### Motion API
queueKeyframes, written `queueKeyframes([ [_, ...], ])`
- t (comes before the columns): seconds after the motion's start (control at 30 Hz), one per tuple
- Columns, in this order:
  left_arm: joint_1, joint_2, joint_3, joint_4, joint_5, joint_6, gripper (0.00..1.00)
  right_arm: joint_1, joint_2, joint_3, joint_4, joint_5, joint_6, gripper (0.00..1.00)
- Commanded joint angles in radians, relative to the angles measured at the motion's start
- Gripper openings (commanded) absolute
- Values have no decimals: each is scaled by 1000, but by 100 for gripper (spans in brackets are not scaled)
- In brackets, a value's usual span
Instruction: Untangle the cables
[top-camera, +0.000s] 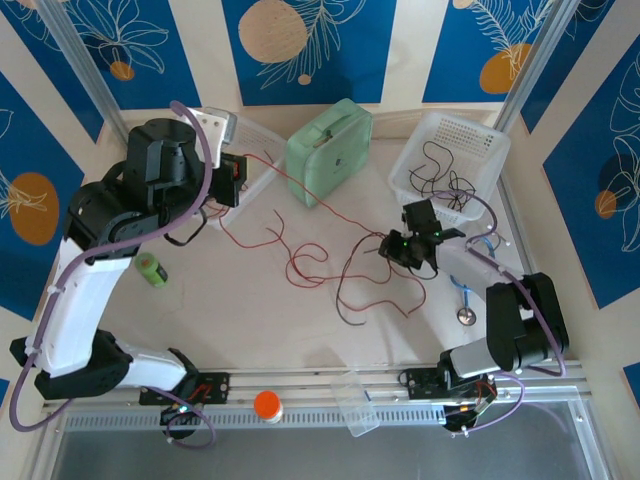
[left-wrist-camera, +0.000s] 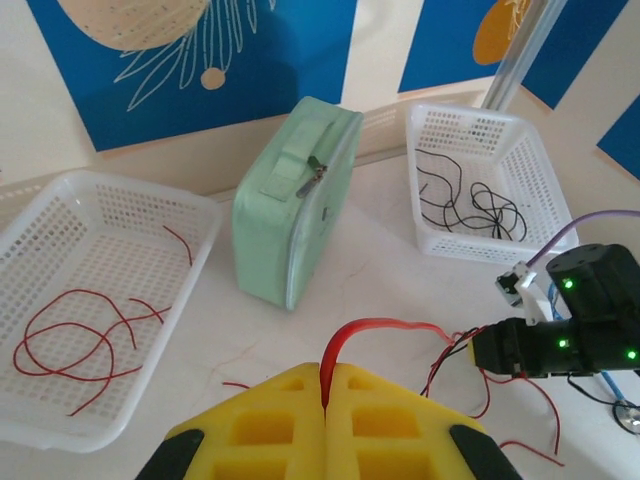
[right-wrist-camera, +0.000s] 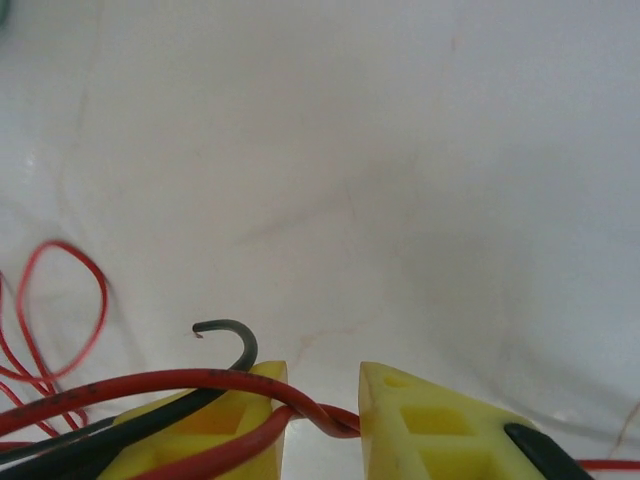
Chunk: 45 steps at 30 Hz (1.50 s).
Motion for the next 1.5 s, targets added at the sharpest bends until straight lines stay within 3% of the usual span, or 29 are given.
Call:
queueKeyframes([
  [0.0,3,-56,29,13,-107,20,0,-22,47,59,-32,25,-44,23],
  [0.23,2,-117,29,1,-293,66,0,-36,117,48,-2,38,-42,33],
  [0.37,3,-130,27,8,-298,80,0,-41,135,22,-1,67,-43,40],
  [0.63,3,-129,55,22,-331,114,0,-52,96,15,-59,104,-85,43],
  [0.77,4,-137,59,31,-343,126,0,-46,-11,22,-113,65,-159,65],
  [0.87,2,-130,53,28,-314,122,0,-32,-152,25,-162,4,-247,99],
  [1.0,2,-100,36,28,-213,109,0,2,-332,57,-235,-89,-346,99],
  [1.13,2,-64,31,41,-109,82,0,139,-401,112,-235,-103,-424,99],
  [1.3,2,-44,42,54,-65,73,0,378,-261,185,-120,59,-559,99],
  [1.47,2,-42,72,37,-66,76,0,453,-26,257,82,180,-661,99],
])
